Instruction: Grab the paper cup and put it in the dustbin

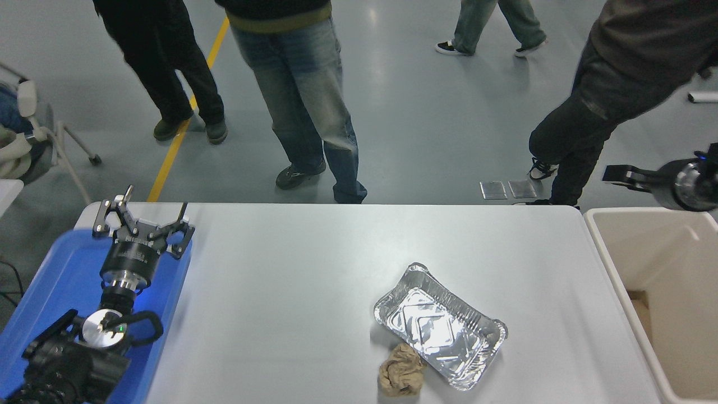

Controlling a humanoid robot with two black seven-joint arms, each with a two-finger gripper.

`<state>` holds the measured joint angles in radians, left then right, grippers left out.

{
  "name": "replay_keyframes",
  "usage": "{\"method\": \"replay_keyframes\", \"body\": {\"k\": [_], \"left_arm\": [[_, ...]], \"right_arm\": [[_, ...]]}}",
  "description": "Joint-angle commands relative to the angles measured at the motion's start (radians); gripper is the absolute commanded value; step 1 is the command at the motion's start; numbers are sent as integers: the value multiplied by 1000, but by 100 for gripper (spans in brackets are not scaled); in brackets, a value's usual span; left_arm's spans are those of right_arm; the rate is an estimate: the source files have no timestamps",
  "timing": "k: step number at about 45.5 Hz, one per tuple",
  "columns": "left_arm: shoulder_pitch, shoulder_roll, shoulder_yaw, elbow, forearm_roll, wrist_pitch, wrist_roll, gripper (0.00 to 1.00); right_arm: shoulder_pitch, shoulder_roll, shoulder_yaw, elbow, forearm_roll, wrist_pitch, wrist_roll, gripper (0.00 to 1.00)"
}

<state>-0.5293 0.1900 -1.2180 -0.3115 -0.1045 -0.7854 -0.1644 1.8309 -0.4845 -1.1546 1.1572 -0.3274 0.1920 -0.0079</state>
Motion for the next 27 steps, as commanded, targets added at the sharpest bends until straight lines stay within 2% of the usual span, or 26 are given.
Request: {"method": "replay_keyframes", "body": {"k": [1,6,15,27], "left_arm": [[0,0,0,0,0,0,0,99],[0,0,0,0,0,0,0,99],[0,0,0,0,0,0,0,99],[2,-1,-1,2,0,0,-1,99]], "right_arm": [[248,234,4,150,39,438,3,100],[290,302,64,161,100,593,3,100],[311,377,61,162,108,593,3,100],[340,382,29,164,165,593,3,100]]}}
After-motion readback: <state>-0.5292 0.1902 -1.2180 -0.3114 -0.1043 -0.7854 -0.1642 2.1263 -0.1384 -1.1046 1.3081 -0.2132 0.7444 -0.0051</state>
